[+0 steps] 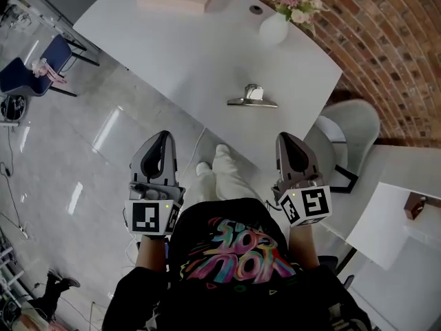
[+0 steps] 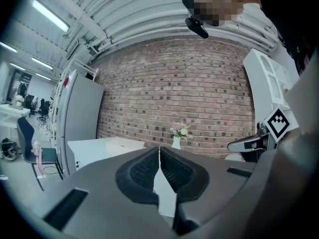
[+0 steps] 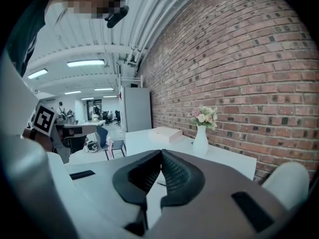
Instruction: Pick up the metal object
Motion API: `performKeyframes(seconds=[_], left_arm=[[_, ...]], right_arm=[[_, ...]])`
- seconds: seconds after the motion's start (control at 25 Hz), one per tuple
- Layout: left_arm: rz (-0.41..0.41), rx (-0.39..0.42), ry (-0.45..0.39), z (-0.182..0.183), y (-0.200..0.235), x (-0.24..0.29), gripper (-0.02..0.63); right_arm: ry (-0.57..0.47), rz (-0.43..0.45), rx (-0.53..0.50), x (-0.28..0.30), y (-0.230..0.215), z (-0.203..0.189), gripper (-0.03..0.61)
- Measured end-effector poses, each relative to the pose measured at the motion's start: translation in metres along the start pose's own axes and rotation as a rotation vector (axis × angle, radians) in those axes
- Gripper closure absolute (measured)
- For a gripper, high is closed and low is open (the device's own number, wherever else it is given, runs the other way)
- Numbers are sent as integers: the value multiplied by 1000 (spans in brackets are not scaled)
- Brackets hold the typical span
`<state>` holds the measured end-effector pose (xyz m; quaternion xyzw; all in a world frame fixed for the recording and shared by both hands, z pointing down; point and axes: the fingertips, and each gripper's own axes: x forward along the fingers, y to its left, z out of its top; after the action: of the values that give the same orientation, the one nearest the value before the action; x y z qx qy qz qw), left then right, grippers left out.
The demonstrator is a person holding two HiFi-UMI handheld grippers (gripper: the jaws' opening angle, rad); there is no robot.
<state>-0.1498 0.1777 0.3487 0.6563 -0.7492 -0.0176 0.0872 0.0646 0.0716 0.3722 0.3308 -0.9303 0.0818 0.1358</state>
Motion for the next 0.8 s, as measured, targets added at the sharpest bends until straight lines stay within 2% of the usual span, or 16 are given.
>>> performKeyframes(seconds=[0.28, 0.48, 0.8], left_arm=[[-82, 18, 29, -12, -15, 34, 583], [-135, 57, 56, -1, -23, 84, 583], [-237, 85, 46, 20, -51, 174, 583]], right_arm=[[4, -34, 13, 11, -23, -4, 560], [-14, -76, 49, 33, -53, 6, 560], [-47, -114, 82, 74, -109, 30, 560]])
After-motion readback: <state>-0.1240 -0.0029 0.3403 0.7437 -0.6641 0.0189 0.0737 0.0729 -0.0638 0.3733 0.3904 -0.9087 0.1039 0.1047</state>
